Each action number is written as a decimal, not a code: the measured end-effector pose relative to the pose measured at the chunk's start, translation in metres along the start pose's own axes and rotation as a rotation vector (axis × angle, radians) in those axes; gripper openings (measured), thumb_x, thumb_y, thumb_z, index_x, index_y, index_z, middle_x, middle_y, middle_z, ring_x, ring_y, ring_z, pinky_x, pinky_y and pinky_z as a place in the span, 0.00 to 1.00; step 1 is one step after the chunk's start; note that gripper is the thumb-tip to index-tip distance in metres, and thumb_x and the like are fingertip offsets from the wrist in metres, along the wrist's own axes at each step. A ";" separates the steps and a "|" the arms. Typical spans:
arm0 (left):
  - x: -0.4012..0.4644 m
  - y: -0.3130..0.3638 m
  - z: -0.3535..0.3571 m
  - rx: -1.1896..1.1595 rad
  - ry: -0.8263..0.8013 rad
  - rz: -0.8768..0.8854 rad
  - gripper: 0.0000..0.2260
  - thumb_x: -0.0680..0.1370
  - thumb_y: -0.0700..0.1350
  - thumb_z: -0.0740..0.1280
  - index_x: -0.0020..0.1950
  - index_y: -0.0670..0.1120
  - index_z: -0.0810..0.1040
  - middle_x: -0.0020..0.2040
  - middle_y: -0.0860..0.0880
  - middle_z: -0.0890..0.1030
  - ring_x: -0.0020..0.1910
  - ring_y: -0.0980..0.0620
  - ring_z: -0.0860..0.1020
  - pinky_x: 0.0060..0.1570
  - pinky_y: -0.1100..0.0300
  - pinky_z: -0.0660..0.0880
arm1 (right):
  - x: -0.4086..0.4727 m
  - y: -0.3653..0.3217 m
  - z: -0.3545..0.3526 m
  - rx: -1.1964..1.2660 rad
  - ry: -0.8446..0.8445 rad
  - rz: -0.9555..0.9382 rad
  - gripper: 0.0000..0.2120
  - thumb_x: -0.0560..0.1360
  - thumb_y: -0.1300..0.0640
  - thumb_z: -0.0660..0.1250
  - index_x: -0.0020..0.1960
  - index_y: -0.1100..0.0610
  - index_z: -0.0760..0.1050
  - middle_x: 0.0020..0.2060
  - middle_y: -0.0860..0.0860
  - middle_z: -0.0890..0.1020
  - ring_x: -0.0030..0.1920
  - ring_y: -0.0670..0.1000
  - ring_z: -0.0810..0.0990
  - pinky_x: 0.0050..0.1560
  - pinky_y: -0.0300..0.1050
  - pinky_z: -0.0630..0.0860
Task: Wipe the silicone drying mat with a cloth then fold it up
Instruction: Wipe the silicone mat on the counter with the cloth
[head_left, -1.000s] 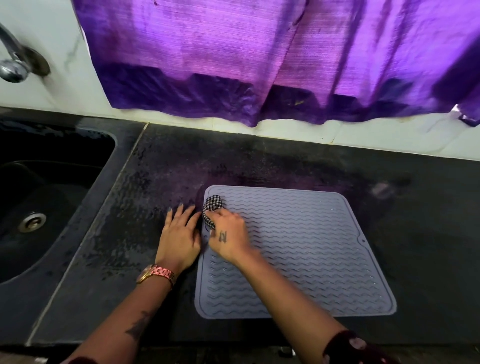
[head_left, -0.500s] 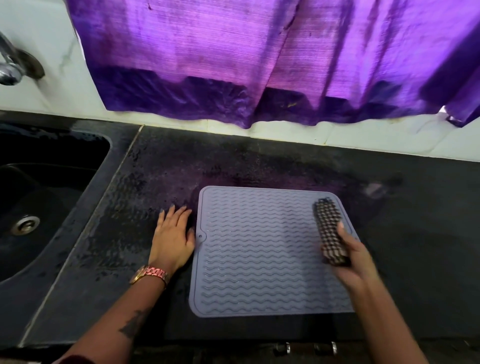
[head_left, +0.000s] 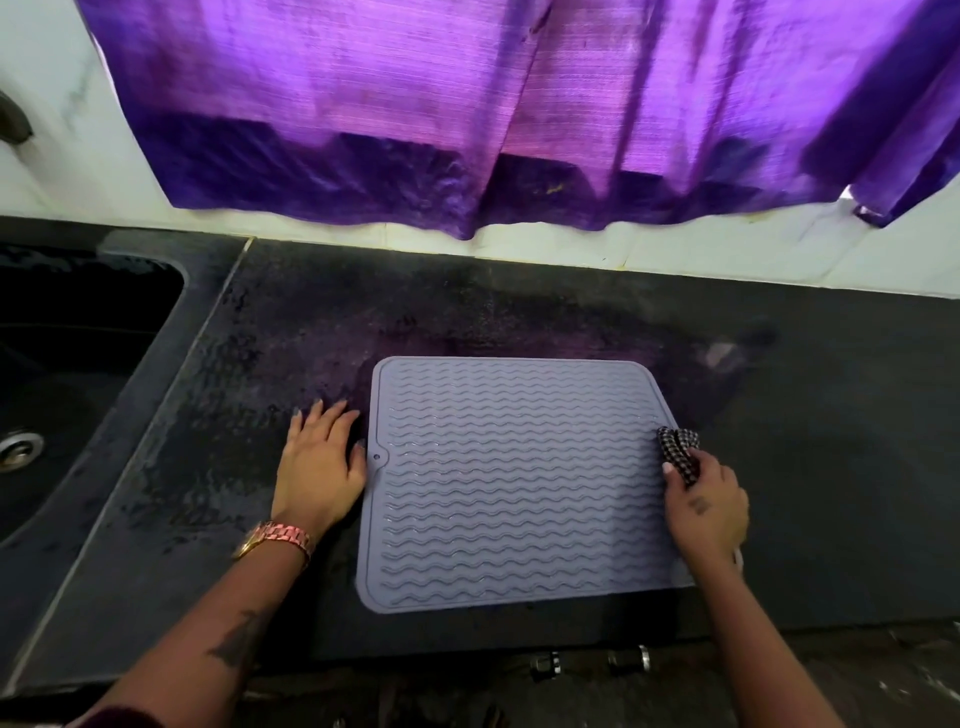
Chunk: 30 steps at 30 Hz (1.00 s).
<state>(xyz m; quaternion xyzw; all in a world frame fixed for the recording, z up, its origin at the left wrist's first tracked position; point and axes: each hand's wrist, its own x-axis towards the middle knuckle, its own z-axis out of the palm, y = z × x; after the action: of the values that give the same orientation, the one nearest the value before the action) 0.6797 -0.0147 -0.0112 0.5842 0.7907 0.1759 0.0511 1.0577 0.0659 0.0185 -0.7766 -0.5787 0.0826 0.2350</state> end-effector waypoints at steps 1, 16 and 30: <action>0.000 0.000 0.000 0.002 -0.002 0.000 0.27 0.73 0.51 0.52 0.69 0.42 0.71 0.71 0.42 0.69 0.73 0.42 0.61 0.75 0.49 0.47 | -0.003 -0.005 0.000 0.016 -0.014 -0.009 0.20 0.76 0.54 0.64 0.65 0.61 0.71 0.59 0.64 0.75 0.57 0.66 0.73 0.55 0.54 0.70; -0.001 0.000 -0.001 -0.078 0.015 -0.001 0.25 0.76 0.51 0.49 0.68 0.43 0.71 0.72 0.43 0.68 0.74 0.43 0.60 0.75 0.50 0.46 | -0.117 -0.124 0.058 0.087 -0.292 -0.455 0.23 0.78 0.45 0.55 0.70 0.55 0.64 0.60 0.51 0.70 0.54 0.46 0.71 0.51 0.36 0.70; -0.004 -0.003 -0.006 -0.345 0.143 -0.029 0.23 0.78 0.49 0.50 0.64 0.41 0.76 0.68 0.41 0.73 0.72 0.42 0.63 0.74 0.47 0.50 | -0.145 -0.185 0.056 0.556 -0.903 -0.254 0.22 0.73 0.56 0.69 0.66 0.54 0.72 0.61 0.54 0.77 0.58 0.53 0.77 0.61 0.49 0.74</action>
<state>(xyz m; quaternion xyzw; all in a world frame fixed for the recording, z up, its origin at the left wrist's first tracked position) 0.6761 -0.0202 -0.0074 0.5414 0.7586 0.3493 0.0966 0.8304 -0.0142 0.0333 -0.4964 -0.6678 0.5286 0.1679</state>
